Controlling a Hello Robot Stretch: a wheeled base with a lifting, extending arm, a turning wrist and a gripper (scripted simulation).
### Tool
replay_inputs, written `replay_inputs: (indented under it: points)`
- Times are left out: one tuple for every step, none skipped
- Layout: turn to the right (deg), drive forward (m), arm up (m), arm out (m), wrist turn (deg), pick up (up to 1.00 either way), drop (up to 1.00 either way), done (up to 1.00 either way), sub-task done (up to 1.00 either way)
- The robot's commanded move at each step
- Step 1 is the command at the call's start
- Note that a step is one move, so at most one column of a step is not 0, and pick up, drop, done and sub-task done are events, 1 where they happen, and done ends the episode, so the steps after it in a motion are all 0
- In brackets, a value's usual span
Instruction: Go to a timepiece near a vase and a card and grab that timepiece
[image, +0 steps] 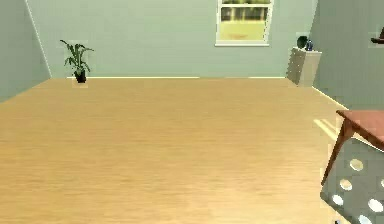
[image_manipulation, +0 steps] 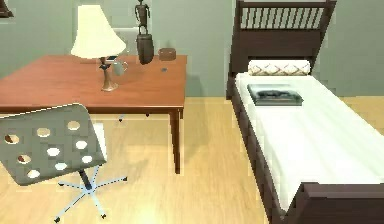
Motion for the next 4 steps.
replay_inputs:
  points:
    - [6.0, 0.0, 0.0, 0.0, 0.0, 0.0, 0.0, 0.0, 0.0]
    - [0.0, 1.0, 0.0, 0.0, 0.0, 0.0, 0.0, 0.0, 0.0]
    - [15.0, 0.0, 0.0, 0.0, 0.0, 0.0, 0.0, 0.0, 0.0]
    - [0.0, 0.15, 0.0, 0.0, 0.0, 0.0, 0.0, 0.0, 0.0]
